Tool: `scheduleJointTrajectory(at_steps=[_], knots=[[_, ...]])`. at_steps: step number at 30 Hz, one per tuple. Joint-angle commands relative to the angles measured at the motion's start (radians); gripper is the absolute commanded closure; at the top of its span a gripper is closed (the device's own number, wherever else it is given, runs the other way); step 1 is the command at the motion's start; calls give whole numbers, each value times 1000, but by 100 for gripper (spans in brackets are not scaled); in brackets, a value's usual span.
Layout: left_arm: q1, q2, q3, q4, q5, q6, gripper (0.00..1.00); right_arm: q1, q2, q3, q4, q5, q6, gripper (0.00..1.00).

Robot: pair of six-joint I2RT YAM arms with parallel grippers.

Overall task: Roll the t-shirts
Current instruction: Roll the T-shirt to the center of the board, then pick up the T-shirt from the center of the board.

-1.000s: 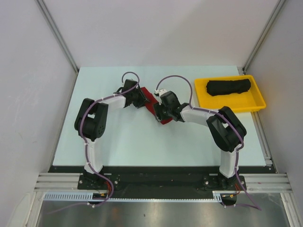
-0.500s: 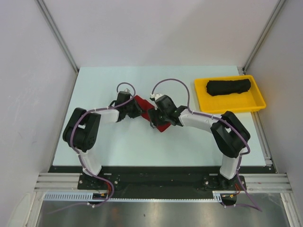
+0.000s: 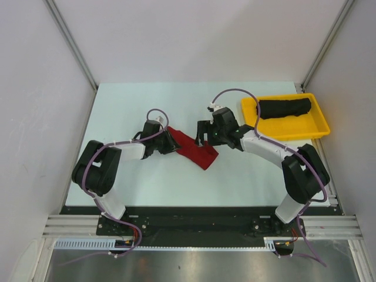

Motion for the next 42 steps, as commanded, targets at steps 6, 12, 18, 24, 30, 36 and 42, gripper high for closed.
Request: scheduleJointTrajectory(at_steps=[6, 12, 18, 24, 30, 36, 42], knots=[[-23, 14, 9, -119, 63, 57, 71, -129, 154, -21, 215, -285, 73, 7], [-23, 37, 52, -137, 60, 66, 71, -166, 237, -26, 303, -293, 118, 3], [-23, 50, 71, -174, 57, 75, 71, -172, 286, -26, 362, -331, 158, 0], [-23, 65, 92, -187, 55, 82, 71, -171, 335, -27, 398, -380, 187, 0], [-23, 69, 106, -193, 55, 80, 71, -126, 326, -27, 361, -354, 168, 1], [-23, 69, 112, -197, 57, 79, 71, -70, 328, -27, 304, -288, 142, 12], [-23, 68, 120, -202, 55, 77, 71, -47, 335, -27, 271, -247, 116, 31]])
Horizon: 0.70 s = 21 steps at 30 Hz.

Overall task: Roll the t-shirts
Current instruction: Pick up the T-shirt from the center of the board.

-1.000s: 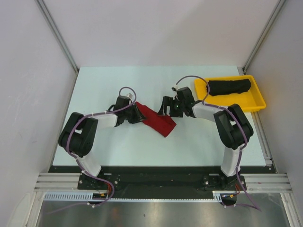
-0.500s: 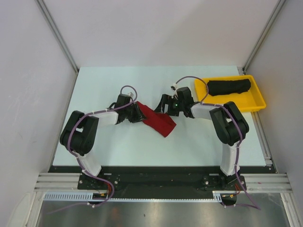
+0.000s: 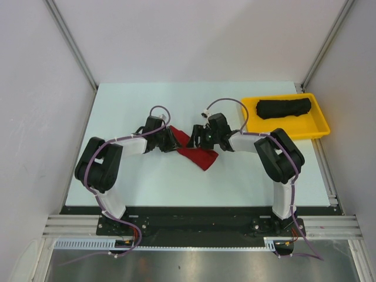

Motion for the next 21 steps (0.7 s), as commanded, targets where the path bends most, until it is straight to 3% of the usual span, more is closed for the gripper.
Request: scheduleJointTrajectory(at_steps=[1, 2, 6, 12, 21], knots=[[-22, 27, 16, -65, 24, 38, 71, 15, 26, -5, -119, 58, -33, 35], [-22, 22, 19, -68, 21, 37, 71, 16, 23, -5, -133, 66, -47, 40], [-22, 5, 29, -84, 4, 29, 67, 21, 5, -5, -152, 107, -78, 74], [-16, -53, 43, -126, -48, 21, 40, 42, -33, -5, -193, 153, -127, 100], [33, -301, 4, -213, -170, -9, 33, 59, -125, -5, -211, 204, -165, 100]])
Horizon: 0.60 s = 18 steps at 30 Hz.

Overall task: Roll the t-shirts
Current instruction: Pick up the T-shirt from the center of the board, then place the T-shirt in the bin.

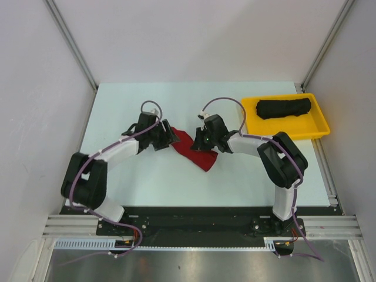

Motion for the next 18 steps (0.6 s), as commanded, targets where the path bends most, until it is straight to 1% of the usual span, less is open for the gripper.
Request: scheduleJointTrajectory(at_steps=[1, 5, 9, 18], knots=[[32, -165, -24, -58, -81, -11, 32, 9, -78, -8, -97, 60, -58, 100], [50, -287, -64, -76, -92, -14, 32, 5, -122, -8, -108, 71, -61, 100], [57, -349, -97, -87, -77, -10, 32, 9, -165, -8, -126, 87, -61, 100], [57, -417, -163, -85, -51, -10, 32, 7, -254, -8, -163, 121, -46, 100]])
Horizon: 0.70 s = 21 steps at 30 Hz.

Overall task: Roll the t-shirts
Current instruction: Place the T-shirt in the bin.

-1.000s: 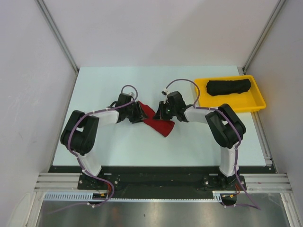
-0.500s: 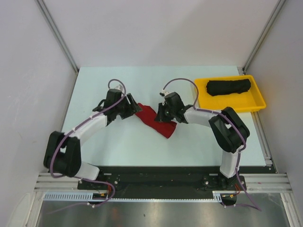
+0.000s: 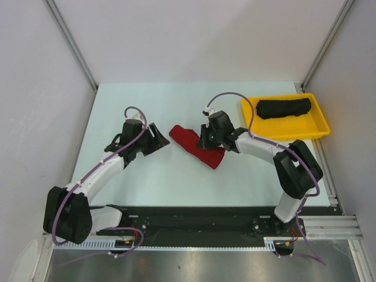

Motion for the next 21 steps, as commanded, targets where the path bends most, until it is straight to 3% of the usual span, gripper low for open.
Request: scheduleJointTrajectory(at_steps=[1, 13, 19, 21], knots=[[5, -49, -21, 6, 16, -9, 32, 1, -91, 3, 4, 30, 9, 100], [5, -62, -29, 12, 50, -7, 33, -50, -253, 3, -79, 191, 135, 100], [3, -81, -64, 47, 96, -18, 33, -143, -370, 2, -171, 438, 354, 100], [3, -82, -77, 55, 105, -19, 32, -150, -396, 2, -186, 585, 437, 100]])
